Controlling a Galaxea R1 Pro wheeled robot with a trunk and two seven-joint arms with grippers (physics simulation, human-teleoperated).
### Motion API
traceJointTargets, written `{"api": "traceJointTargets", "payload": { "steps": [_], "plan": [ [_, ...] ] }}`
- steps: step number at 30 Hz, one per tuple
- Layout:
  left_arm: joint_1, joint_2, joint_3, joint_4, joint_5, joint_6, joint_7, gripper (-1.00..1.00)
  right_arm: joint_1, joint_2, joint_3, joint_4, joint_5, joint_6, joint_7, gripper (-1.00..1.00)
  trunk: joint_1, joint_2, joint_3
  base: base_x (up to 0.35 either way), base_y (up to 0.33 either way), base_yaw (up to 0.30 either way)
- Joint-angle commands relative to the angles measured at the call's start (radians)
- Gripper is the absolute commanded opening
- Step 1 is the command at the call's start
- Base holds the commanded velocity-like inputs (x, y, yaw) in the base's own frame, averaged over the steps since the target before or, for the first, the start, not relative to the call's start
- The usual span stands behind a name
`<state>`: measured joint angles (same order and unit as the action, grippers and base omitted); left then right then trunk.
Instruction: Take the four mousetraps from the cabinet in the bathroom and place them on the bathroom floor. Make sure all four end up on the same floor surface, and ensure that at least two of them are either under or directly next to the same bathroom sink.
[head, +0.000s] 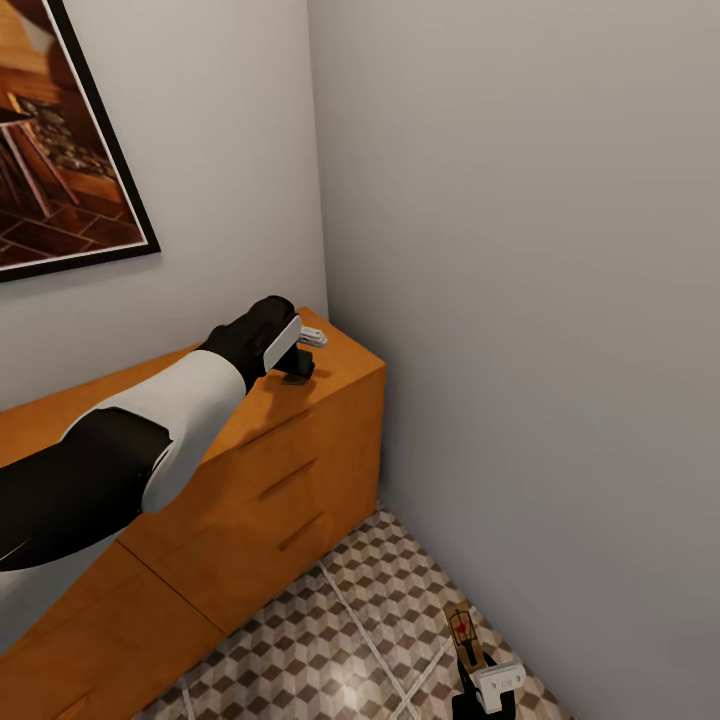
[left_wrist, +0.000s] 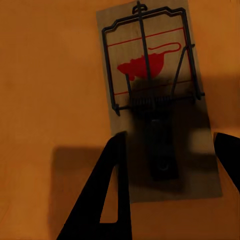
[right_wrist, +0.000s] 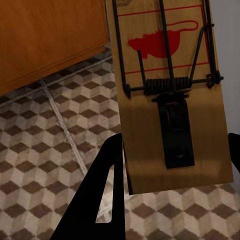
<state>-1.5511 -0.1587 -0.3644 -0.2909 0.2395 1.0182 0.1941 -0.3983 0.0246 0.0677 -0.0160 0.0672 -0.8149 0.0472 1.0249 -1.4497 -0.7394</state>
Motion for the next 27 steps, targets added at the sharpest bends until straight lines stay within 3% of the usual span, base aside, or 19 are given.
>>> {"api": "traceJointTargets", "payload": {
  "steps": [1,27],
  "plan": [
    [0.000,0.000,0.004,0.039,0.061,-0.001,0.004,-1.00,-0.001,0.000,0.006,0.001,-0.004,-0.003,0.000,-1.00,0.000,0.000,-0.001,0.000,0.000,0.000],
    [0.000,0.001,0.004,0.048,0.063,-0.001,0.004,-1.00,-0.001,0.000,0.006,0.001,-0.004,-0.003,-0.001,-1.00,0.000,0.000,-0.001,0.000,0.000,0.000]
  ]
}}
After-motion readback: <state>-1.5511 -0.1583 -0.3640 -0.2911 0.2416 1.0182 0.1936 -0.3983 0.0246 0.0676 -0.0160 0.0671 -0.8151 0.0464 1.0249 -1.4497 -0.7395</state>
